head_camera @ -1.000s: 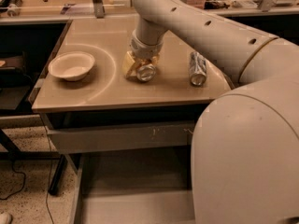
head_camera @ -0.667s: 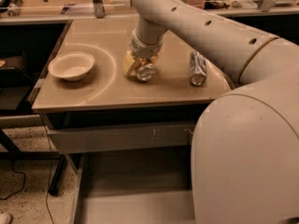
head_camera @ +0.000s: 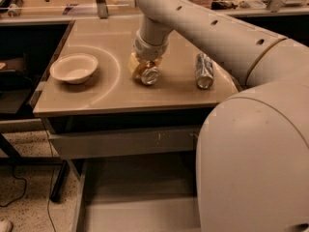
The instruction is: Place orange can into middle drawer
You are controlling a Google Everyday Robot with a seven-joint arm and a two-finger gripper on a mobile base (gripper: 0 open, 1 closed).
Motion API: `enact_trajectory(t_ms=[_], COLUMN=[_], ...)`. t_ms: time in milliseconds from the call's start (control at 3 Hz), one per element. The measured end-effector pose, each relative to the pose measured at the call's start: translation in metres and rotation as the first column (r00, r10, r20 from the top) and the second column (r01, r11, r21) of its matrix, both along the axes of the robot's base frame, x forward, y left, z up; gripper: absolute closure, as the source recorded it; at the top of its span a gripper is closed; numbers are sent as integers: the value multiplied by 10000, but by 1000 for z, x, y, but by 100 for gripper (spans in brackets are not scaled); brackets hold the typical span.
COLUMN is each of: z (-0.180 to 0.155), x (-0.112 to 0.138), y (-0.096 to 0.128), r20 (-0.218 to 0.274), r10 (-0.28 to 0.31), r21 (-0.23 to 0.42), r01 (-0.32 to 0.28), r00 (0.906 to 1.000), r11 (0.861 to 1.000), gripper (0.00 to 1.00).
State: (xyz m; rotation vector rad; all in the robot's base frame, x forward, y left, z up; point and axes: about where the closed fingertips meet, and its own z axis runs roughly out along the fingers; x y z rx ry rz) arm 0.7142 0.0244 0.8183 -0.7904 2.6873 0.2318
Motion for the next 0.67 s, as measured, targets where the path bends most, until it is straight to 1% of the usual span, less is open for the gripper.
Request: enact_trajectory(t_ms=[333, 667], z=[6, 8], x=[-18, -50], y=[-5, -17], r20=[-83, -463], r10=[97, -126], r21=[290, 429], r01=[-94, 146], r00=[9999, 9988], r11=[9995, 9990], gripper=[100, 100])
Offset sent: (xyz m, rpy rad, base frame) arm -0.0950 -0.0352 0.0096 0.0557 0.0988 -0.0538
